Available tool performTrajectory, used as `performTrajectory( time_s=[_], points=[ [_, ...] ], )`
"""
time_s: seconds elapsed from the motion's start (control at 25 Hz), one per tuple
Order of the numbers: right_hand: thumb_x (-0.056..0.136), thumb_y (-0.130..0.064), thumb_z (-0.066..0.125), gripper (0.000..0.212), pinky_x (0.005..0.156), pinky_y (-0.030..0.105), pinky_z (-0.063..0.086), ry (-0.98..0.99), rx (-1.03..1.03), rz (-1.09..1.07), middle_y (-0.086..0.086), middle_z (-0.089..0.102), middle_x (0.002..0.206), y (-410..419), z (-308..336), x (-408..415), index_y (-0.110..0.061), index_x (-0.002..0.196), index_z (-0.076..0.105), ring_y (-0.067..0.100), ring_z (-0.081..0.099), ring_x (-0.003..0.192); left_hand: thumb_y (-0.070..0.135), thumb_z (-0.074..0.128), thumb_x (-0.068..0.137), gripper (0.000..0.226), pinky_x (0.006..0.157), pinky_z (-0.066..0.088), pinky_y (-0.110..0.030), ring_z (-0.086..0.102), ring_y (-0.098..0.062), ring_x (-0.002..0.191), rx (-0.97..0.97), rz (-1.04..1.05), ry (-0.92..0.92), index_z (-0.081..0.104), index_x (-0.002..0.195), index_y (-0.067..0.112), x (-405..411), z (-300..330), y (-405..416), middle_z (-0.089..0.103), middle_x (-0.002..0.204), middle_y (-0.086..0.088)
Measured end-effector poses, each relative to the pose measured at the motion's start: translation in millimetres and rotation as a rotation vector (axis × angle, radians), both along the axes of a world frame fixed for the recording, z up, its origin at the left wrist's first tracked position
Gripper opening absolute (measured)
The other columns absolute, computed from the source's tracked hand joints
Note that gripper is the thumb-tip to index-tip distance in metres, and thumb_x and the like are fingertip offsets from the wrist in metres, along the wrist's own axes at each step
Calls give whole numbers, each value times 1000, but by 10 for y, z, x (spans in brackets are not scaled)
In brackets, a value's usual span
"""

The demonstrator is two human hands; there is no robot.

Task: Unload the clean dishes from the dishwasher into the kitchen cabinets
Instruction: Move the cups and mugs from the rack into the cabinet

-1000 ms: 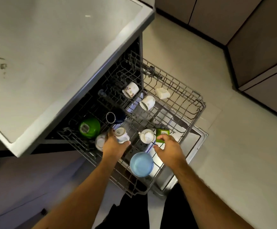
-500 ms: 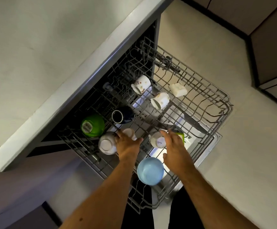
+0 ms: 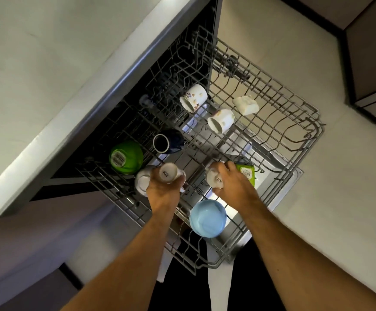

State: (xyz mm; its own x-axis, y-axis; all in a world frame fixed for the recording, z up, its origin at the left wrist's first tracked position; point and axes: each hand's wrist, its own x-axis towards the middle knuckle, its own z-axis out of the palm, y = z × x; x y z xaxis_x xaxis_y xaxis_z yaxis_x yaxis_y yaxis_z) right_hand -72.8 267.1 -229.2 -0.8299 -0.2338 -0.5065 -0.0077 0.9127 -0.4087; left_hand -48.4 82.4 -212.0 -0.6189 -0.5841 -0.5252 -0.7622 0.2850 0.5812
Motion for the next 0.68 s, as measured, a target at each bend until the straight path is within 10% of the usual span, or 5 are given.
performTrajectory(
  time_s=[0.28, 0.68],
  points=[
    [62, -24, 87, 73, 84, 23, 48, 31, -379, -562, -5, 42, 116, 75, 478, 213, -33, 124, 52, 13, 52, 100, 32, 81, 59, 51, 71, 57, -39, 65, -20, 79, 118, -56, 195, 55, 101, 19, 110, 479, 28, 65, 90, 2],
    [63, -34, 86, 61, 73, 5, 42, 206, -625, -421, -28, 62, 93, 615, 1618, 466, -46, 113, 53, -12, 58, 88, 9, 72, 57, 38, 65, 49, -34, 63, -6, 70, 363, 25, 500, 62, 90, 24, 824, 1588, 739, 67, 73, 16]
  ],
)
